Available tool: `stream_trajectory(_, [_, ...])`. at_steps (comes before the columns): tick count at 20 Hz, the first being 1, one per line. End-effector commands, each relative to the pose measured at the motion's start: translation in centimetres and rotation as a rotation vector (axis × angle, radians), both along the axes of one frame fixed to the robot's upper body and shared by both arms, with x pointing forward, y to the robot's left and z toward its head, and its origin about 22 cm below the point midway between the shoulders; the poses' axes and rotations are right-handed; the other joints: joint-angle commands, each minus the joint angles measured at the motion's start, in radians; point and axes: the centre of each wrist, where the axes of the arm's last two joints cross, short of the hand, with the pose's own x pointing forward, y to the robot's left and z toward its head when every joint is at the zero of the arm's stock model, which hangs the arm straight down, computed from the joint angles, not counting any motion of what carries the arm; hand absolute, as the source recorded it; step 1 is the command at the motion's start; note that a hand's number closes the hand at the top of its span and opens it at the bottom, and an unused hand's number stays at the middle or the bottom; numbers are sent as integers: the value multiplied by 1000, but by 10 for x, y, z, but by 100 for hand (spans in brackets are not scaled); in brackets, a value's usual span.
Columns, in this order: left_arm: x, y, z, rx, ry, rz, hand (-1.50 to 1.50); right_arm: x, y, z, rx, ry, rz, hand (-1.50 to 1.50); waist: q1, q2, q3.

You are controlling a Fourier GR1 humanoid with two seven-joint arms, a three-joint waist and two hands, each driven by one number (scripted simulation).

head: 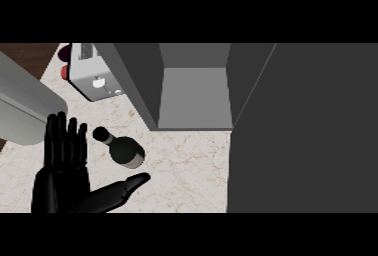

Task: Pick up the wine, place it into the cabinet and close the cabinet

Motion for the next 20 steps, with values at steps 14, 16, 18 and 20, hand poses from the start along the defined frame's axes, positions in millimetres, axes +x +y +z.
stream_trajectory(14, [9,36,-71,-4,29,44,-150,-24,-15,23,27,-59,28,-150,4,0,1])
stream_trajectory(16, [20,37,-85,18,30,62,-150,-31,-5,24,31,-51,34,-150,1,0,1])
stream_trajectory(18, [17,48,-104,4,38,58,-150,-42,-2,25,29,-58,23,-150,-3,-1,0])
stream_trajectory(20, [21,41,-101,-11,56,15,-150,-26,2,31,33,-65,22,-150,3,0,0])
